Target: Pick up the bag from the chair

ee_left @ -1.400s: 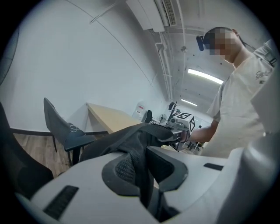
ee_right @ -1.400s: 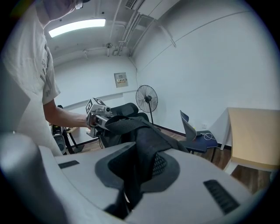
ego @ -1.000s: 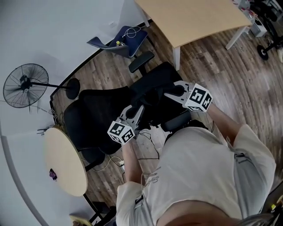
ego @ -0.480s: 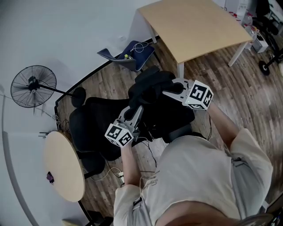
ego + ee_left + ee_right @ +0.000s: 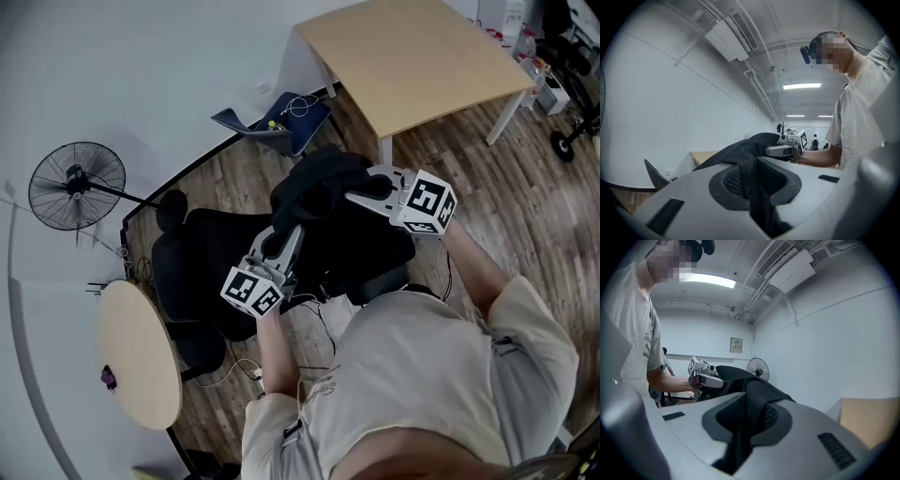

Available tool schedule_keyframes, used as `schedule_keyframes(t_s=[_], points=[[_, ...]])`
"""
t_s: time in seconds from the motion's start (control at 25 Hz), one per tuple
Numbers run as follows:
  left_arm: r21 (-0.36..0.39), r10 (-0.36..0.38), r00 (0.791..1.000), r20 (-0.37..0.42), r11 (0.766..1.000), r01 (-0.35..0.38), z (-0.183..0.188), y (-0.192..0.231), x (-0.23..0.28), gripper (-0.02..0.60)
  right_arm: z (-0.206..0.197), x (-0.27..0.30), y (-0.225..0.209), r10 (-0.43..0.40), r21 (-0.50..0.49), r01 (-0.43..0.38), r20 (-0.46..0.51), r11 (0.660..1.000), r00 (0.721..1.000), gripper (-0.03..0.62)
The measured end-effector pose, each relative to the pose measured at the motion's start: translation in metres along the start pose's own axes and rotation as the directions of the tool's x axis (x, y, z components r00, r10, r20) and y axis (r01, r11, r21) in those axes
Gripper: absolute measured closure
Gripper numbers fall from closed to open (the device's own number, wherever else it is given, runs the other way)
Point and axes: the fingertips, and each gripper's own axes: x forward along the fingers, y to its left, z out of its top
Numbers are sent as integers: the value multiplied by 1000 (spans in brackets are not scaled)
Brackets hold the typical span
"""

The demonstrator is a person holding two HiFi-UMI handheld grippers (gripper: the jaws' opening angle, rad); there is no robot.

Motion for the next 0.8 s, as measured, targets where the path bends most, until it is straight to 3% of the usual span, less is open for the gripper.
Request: schedule_keyframes(t_s=[0.24,0.8], points=[[30,20,999,-32,999,-19,-9,4,-2,528,-5,2,3,17,-15,-17,-8,1000,1000,565],[25,16,998,-69,1000,-14,-26,3,6,526,-22,0,-2,16,21,-16,-22,1000,1000,565]])
